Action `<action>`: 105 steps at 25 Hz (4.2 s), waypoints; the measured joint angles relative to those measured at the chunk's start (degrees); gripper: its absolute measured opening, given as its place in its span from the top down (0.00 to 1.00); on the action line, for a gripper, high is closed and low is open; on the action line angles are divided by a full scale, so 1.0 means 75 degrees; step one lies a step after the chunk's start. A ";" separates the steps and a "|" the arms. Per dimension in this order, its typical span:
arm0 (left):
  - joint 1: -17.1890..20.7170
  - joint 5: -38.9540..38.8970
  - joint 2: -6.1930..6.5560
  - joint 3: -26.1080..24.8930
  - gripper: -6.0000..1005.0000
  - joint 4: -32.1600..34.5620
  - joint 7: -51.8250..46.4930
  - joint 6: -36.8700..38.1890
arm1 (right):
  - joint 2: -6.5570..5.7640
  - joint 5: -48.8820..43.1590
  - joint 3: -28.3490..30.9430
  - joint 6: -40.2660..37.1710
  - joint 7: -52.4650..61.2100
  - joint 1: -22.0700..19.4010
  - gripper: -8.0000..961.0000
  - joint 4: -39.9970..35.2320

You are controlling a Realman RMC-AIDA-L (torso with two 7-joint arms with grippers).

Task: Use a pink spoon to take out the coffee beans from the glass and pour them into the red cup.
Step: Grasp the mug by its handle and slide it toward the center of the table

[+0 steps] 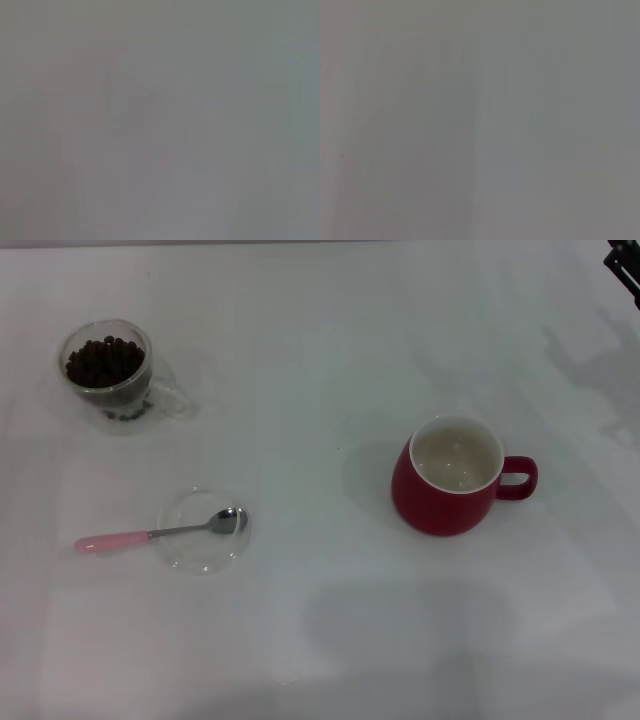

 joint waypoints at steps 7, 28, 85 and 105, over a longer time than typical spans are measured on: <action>0.0111 -0.0347 0.0001 -0.0001 0.26 -0.0098 0.0149 0.0118 | -0.0001 0.0000 0.0011 -0.0009 -0.0013 0.0000 0.09 -0.0011; 0.0220 -0.0624 0.0033 -0.0012 0.26 -0.0099 0.0435 0.0090 | -0.0021 -0.0005 -0.0004 0.0024 0.0109 0.0014 0.09 -0.0012; -0.0106 -0.1319 0.0079 0.0011 0.26 -0.0200 0.0347 -0.0417 | -0.0606 -0.4407 -0.0669 0.0139 0.2313 -0.1270 0.10 0.0136; 0.0113 -0.1268 0.0097 0.0057 0.26 -0.0193 0.0354 -0.0329 | -0.0056 -0.4300 0.0086 0.0834 0.1465 -0.1413 0.18 -0.0046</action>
